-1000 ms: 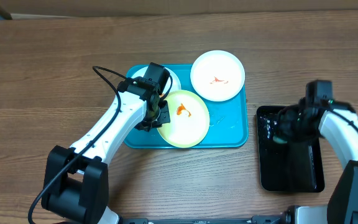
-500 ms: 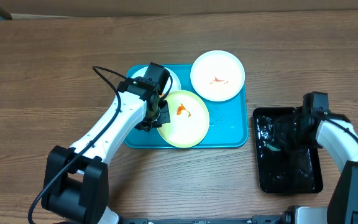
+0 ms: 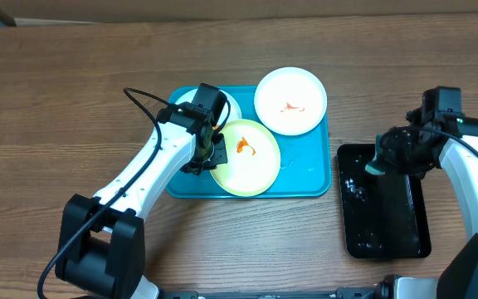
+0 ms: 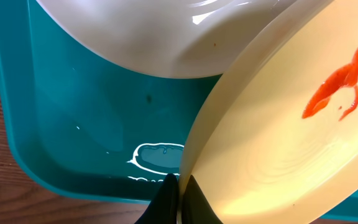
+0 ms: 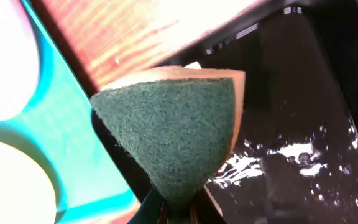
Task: Clean dirty plates on tray and stack at the side
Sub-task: 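Scrub the yellow plate's face with the sponge held in the right gripper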
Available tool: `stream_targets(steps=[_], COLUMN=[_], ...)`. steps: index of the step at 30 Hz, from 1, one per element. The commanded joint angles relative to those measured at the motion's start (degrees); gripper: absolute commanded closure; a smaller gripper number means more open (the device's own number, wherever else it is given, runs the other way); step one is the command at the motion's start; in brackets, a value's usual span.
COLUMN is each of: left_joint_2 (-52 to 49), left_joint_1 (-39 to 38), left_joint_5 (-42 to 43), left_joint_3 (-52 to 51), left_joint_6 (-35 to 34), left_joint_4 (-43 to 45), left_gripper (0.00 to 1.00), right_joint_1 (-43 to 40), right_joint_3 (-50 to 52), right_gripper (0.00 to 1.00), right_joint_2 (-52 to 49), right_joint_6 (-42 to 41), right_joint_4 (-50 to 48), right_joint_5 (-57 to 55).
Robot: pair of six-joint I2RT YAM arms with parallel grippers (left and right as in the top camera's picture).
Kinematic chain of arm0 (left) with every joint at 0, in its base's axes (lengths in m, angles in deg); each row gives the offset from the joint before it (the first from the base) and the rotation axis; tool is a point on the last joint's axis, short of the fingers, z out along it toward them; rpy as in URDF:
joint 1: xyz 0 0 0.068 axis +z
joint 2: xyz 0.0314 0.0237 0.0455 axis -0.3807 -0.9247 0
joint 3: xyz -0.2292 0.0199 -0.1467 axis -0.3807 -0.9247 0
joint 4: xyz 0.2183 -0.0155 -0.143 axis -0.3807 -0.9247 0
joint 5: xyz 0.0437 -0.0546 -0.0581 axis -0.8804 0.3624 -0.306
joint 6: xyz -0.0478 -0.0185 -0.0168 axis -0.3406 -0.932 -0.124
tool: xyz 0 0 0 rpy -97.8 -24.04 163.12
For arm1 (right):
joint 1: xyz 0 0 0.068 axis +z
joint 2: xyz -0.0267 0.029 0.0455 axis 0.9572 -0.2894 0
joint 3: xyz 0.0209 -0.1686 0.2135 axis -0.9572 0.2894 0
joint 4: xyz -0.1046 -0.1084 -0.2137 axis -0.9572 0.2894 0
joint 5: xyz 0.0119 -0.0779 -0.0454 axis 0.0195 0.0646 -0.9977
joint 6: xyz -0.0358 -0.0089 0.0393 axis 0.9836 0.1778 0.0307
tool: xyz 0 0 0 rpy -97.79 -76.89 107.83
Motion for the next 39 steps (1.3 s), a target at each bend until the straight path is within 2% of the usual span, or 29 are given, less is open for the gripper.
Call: stream_targets(steps=[1,6,9,14,18,23,33,39], left_joint_2=[0.07,0.07,0.07,0.07,0.07,0.07,0.07,0.07], left_joint_1=[-0.11,-0.11,-0.11,-0.11,-0.17,-0.94,-4.26,-4.35], left_joint_5=[-0.68,0.96,6.1,11.8,13.94,15.21,14.84,12.11], left_joint_3=[-0.2,-0.2,-0.2,-0.2,-0.2,-0.2,-0.2,-0.2], left_joint_6=[0.72,1.16,3.8,4.57,4.52,4.52,3.76,1.68], left_joint_4=[0.35,0.74,1.92,2.56,2.49,2.51,3.89,2.93], left_gripper=[0.96,0.96,0.96,0.96,0.96,0.96,0.96,0.96], right_joint_1=[0.33,3.67,8.98,19.96,26.4,32.09,37.09,36.59], right_joint_3=[-0.68,-0.68,-0.68,-0.68,-0.68,-0.68,-0.68,-0.68], right_gripper=[0.96,0.96,0.96,0.96,0.96,0.96,0.96,0.96], right_joint_2=[0.81,0.83,0.81,0.76,-0.57,-4.5,-12.37,-14.34], right_joint_6=[5.18,12.48,12.68,11.52,2.84,0.5,-1.18,-7.61], right_joint_4=[-0.13,-2.58,-5.44,-12.11,-17.46,-21.64,-25.73,-21.75], right_joint_5=[5.29,23.69,26.38,25.97,19.74,17.66,16.39,5.44])
